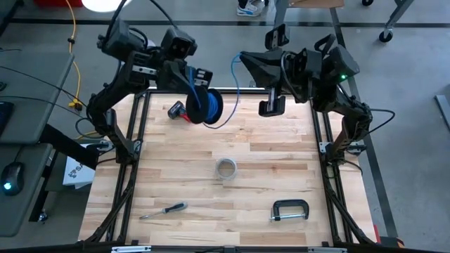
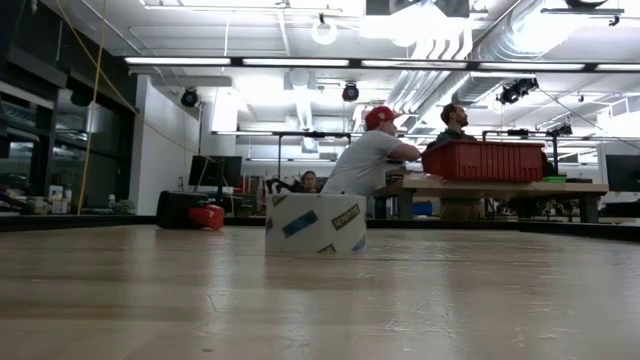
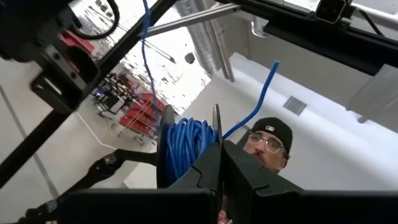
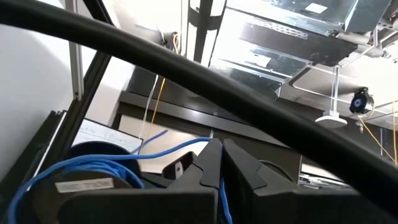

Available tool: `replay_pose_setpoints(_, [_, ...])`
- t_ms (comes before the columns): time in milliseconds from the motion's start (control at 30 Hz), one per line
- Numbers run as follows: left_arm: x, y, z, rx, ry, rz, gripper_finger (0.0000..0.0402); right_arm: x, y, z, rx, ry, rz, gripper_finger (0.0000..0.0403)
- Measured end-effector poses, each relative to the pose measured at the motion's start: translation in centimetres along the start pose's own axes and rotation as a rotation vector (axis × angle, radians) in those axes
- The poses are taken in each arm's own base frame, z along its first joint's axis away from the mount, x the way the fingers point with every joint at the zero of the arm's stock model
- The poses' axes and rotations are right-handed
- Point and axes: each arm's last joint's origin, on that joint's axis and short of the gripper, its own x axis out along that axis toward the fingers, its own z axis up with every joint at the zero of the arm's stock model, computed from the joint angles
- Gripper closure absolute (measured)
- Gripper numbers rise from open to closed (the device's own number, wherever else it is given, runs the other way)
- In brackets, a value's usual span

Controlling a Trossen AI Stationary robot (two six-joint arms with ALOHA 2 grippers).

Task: Coil cords
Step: Coil the blue wire on the spool

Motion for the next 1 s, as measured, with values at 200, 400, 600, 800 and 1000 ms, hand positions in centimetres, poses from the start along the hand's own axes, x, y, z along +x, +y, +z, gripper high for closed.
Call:
replay_pose_setpoints(200, [0.5, 0.0, -0.4, 0.023, -0.01, -0.002, 0.0397, 0.0, 0.0, 0.2, 0.005, -0.017, -0.004, 0.0403])
replay_pose_setpoints(400, [0.5, 0.4, -0.3, 0.059, -0.05, 0.038, 0.0397, 0.0, 0.0, 0.3, 0.039, -0.027, -0.005, 0.0403])
replay_pose_setpoints(600, [0.6, 0.8, -0.6, 0.042, -0.039, 0.069, 0.0397, 0.3, 0.2, -0.4, 0.049, -0.022, -0.003, 0.0403])
replay_pose_setpoints(800, [0.7, 1.2, -0.8, 0.061, -0.048, 0.111, 0.0397, 0.5, 0.3, -0.8, 0.062, -0.035, -0.006, 0.0403])
replay_pose_setpoints(1000, [1.3, 0.9, -1.3, 0.047, -0.037, 0.084, 0.0397, 0.6, 0.0, -1.0, 0.056, -0.029, -0.013, 0.0403])
